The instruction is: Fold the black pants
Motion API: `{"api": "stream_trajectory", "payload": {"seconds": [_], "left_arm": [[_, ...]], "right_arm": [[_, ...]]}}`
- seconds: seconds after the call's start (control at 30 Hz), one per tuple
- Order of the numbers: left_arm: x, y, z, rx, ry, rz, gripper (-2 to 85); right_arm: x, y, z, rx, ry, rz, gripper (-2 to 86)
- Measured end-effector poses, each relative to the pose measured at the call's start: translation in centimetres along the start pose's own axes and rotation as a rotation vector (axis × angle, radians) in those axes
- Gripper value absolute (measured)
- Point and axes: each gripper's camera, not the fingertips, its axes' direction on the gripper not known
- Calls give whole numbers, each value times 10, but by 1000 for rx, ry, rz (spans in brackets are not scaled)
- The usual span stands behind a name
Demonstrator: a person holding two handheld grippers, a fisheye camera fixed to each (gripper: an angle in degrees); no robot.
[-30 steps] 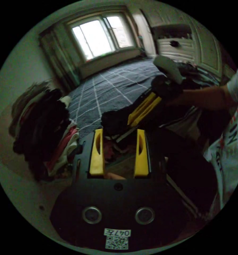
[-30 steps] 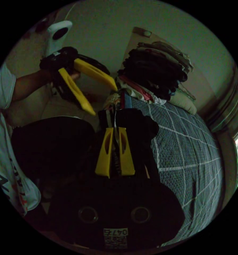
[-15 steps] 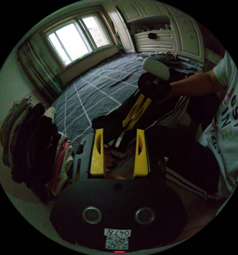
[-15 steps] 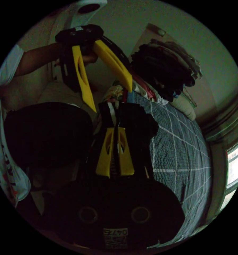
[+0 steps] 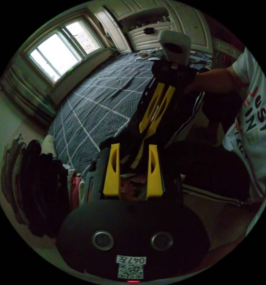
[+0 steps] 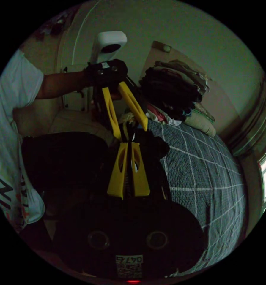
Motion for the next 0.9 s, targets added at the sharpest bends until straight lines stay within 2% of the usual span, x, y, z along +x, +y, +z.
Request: {"api": "stream_trajectory", "payload": {"seconds": [0.2, 0.37, 0.6, 0.7, 0.77, 0.9], "left_arm": [[-12, -33, 24, -17, 17, 68, 10], [-28, -54, 45, -35, 7, 89, -1], [-72, -83, 78, -35, -157, 0, -4], [-99, -96, 96, -28, -168, -38, -4], [-118, -106, 111, -42, -188, -53, -4], [-165, -131, 141, -46, -219, -113, -4]], "right_arm": [[18, 16, -52, 17, 17, -20, 2], [42, 39, -101, 39, 2, 20, 10], [65, 94, -201, 25, 100, 199, 60], [72, 157, -279, -31, 358, 323, 57], [90, 227, -342, -154, 598, 481, 59], [126, 346, -421, -418, 755, 727, 75]]}}
